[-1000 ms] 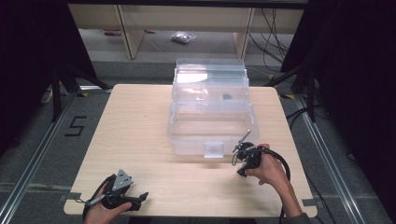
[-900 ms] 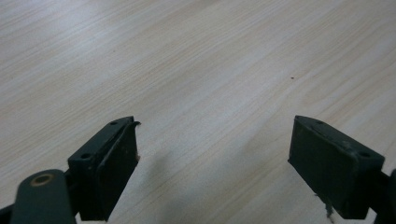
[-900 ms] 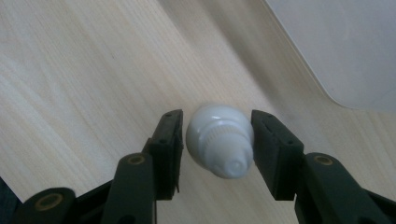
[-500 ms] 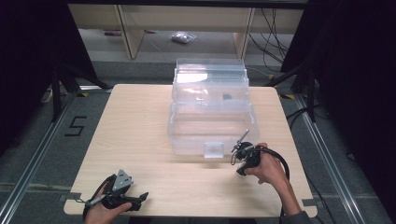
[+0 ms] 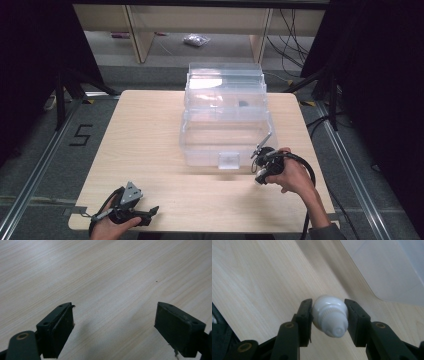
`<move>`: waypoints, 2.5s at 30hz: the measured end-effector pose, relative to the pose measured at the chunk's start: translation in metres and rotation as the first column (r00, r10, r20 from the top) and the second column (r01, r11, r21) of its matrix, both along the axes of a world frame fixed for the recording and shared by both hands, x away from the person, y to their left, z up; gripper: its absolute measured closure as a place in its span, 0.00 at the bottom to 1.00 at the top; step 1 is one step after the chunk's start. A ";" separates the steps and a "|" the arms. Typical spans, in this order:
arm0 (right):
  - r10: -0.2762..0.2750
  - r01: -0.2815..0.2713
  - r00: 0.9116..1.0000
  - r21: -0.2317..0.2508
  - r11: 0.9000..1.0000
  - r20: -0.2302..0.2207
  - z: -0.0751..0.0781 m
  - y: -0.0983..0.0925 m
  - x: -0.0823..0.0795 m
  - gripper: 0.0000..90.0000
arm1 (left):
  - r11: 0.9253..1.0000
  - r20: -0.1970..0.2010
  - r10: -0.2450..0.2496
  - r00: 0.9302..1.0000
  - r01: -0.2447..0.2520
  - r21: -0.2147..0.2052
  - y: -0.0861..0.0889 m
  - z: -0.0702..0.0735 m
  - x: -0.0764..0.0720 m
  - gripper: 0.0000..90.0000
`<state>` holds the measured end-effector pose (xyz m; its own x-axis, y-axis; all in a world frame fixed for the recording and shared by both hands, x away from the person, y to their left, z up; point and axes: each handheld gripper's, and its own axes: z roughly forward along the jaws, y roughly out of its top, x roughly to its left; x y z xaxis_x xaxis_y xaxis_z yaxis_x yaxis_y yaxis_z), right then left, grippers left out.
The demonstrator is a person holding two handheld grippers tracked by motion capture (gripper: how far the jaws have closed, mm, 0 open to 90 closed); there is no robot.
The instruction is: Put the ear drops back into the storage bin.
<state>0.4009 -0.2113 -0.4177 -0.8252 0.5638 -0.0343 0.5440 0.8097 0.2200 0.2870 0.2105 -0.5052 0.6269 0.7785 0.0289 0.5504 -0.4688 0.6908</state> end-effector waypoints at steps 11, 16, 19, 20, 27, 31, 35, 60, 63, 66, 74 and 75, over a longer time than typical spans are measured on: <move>0.009 -0.009 1.000 0.017 1.000 -0.018 0.020 -0.005 -0.001 0.67 | 0.999 0.001 0.016 1.000 -0.016 -0.034 -0.002 -0.001 -0.001 0.17; 0.037 -0.037 0.999 0.024 0.999 -0.022 0.028 -0.006 0.000 0.67 | 1.000 0.000 0.000 1.000 0.000 0.001 0.000 0.000 0.000 0.17; 0.040 -0.040 0.999 0.009 0.999 -0.020 0.033 -0.006 0.000 0.67 | 1.000 0.003 0.005 1.000 -0.005 0.002 0.000 0.000 0.000 0.17; 0.031 -0.031 0.999 0.011 0.999 -0.024 0.035 -0.006 0.000 0.67 | 1.000 0.002 0.005 1.000 -0.005 -0.001 0.000 0.000 0.000 0.17; 0.049 -0.049 0.999 0.026 0.998 -0.006 0.050 -0.009 0.001 0.67 | 1.000 0.002 0.007 1.000 -0.007 0.003 0.000 -0.001 0.000 0.17; 0.059 -0.059 0.998 0.027 0.998 -0.002 0.061 -0.008 0.004 0.67 | 1.000 0.004 0.002 1.000 -0.002 0.004 0.000 0.000 0.000 0.17; 0.051 -0.051 0.999 0.027 0.998 0.010 0.071 -0.006 0.007 0.67 | 1.000 0.005 0.004 1.000 -0.004 0.002 0.000 0.000 0.000 0.17; 0.029 -0.029 0.999 0.006 1.000 0.029 0.105 0.007 0.052 0.67 | 1.000 0.008 0.008 1.000 -0.008 0.001 0.000 0.001 0.000 0.17; 0.005 -0.005 1.000 -0.007 1.000 0.017 0.102 0.006 0.063 0.67 | 1.000 0.006 0.006 1.000 -0.006 -0.004 0.001 0.001 0.000 0.17; -0.012 0.012 1.000 -0.001 1.000 0.011 0.099 0.005 0.069 0.67 | 1.000 0.006 0.005 1.000 -0.005 -0.004 0.001 0.001 0.000 0.17; -0.047 0.047 0.999 -0.003 0.999 0.003 0.088 0.003 0.088 0.67 | 1.000 0.006 0.004 1.000 -0.004 -0.003 0.001 0.001 0.000 0.17; -0.058 0.058 0.998 -0.004 0.998 0.002 0.084 0.003 0.092 0.67 | 1.000 0.004 0.002 1.000 -0.002 -0.002 0.001 0.001 0.000 0.17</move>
<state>0.4931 -0.2079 -0.3339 -0.7909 0.6107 -0.0382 0.5898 0.7775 0.2183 0.2874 0.2116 -0.5045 0.6253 0.7798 0.0296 0.5485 -0.4661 0.6942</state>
